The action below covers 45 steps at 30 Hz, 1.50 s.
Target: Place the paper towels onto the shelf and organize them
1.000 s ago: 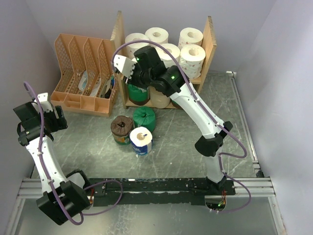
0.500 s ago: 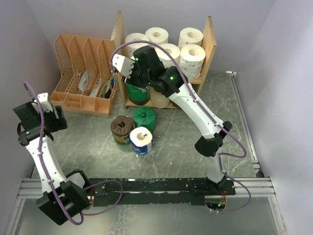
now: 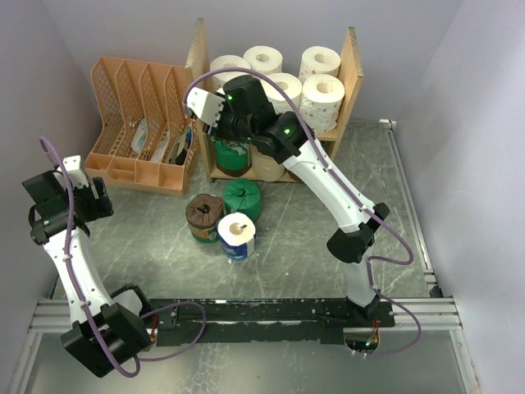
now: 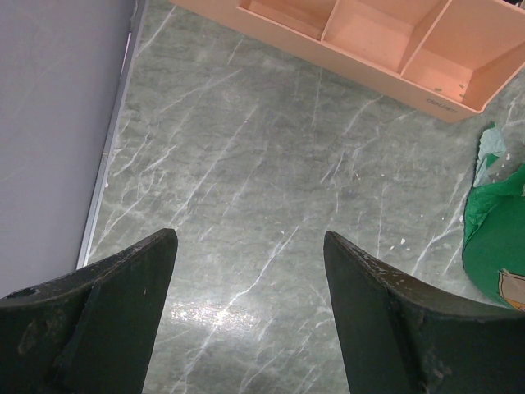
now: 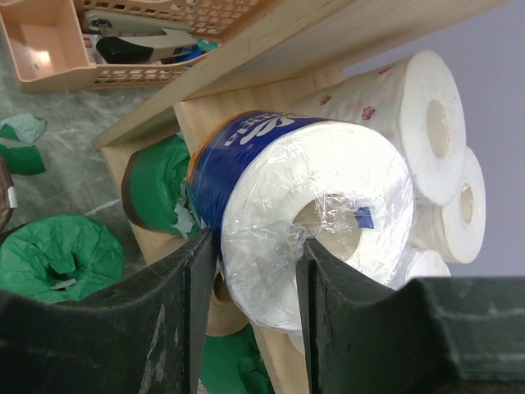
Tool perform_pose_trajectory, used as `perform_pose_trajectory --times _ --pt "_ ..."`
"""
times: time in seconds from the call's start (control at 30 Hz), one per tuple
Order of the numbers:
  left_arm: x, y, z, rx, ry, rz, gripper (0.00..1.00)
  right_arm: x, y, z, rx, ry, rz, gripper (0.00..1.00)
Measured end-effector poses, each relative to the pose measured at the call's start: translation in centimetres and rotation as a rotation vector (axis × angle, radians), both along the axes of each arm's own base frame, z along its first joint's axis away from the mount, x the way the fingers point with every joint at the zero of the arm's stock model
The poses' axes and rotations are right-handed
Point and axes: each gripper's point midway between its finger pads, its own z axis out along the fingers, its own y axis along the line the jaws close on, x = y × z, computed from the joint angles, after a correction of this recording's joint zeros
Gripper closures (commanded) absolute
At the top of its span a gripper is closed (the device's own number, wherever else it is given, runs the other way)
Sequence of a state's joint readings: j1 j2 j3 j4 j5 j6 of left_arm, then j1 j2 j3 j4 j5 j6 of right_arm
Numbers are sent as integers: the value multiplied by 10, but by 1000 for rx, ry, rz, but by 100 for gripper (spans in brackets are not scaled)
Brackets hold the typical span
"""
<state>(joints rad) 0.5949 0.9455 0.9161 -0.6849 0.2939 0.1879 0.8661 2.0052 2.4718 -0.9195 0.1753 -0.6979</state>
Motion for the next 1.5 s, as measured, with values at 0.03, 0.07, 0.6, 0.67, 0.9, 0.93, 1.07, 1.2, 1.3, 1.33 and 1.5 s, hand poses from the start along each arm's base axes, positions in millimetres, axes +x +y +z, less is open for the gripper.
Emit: perform_pose_trajectory --times 0.03,0.07,0.6,0.67,0.9,0.93,1.07,1.2,1.3,1.33,1.5 --pt "0 0 0 0 0 0 16 1 0 1 0 -6 -1 58" --pt "0 0 0 0 0 0 16 2 1 1 -2 -12 0 58" --pt "0 -1 0 0 -1 -6 16 24 1 30 1 -178 -40 45" --pt "0 -1 0 0 -1 -7 16 24 1 32 1 -187 -39 45" --pt "0 -1 0 0 -2 -7 16 26 4 30 -1 -198 -38 45" --pt "0 -1 0 0 -2 -7 16 27 4 30 0 -199 -38 45" --pt "0 -1 0 1 -2 -8 16 28 8 18 -11 -184 -34 45" --pt "0 -1 0 2 -2 -8 16 28 10 -4 -38 -154 -28 45" --pt "0 -1 0 2 -2 -9 16 27 10 -4 -22 -160 -31 45" --pt "0 -1 0 2 -2 -9 16 27 9 -4 -17 -160 -34 45" --pt "0 -1 0 1 -1 -9 16 28 9 -2 -6 -164 -40 45"
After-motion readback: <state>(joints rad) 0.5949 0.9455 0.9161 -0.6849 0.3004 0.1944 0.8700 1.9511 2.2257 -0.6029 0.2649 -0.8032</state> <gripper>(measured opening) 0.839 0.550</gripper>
